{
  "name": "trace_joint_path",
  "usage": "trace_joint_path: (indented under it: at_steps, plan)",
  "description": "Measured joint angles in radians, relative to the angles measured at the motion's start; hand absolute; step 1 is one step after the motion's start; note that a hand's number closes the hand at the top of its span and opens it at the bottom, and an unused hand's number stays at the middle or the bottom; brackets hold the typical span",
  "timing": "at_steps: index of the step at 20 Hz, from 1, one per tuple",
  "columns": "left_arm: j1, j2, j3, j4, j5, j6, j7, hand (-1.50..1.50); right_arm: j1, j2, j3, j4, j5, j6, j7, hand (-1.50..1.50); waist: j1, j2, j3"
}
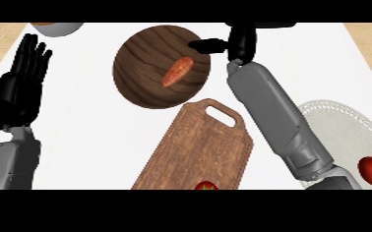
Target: Pick the sweet potato from the placemat and place it in the bowl
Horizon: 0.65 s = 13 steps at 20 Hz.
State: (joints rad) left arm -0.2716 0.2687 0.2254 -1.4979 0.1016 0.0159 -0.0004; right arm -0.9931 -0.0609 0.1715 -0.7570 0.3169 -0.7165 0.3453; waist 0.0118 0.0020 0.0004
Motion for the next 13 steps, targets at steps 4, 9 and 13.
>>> trace_joint_path:
  at_steps: [4, 9, 13]
  plan:
    - [-0.003, 0.026, 0.026, 0.012, 0.017, -0.018, 0.007, 0.0, 0.074, -0.076, -0.062, -0.091, -0.055, 0.044, -0.039, -1.5, -0.012, -0.002, 0.0]
    - [0.026, 0.022, 0.031, -0.01, 0.02, -0.016, 0.008, 0.0, 0.239, -0.174, -0.136, -0.251, -0.151, 0.14, -0.13, -1.5, -0.021, -0.005, 0.0]
    - [0.038, 0.006, 0.024, -0.016, 0.01, -0.007, -0.005, 0.0, 0.371, -0.236, -0.189, -0.362, -0.223, 0.232, -0.193, -1.5, -0.021, -0.005, 0.0]
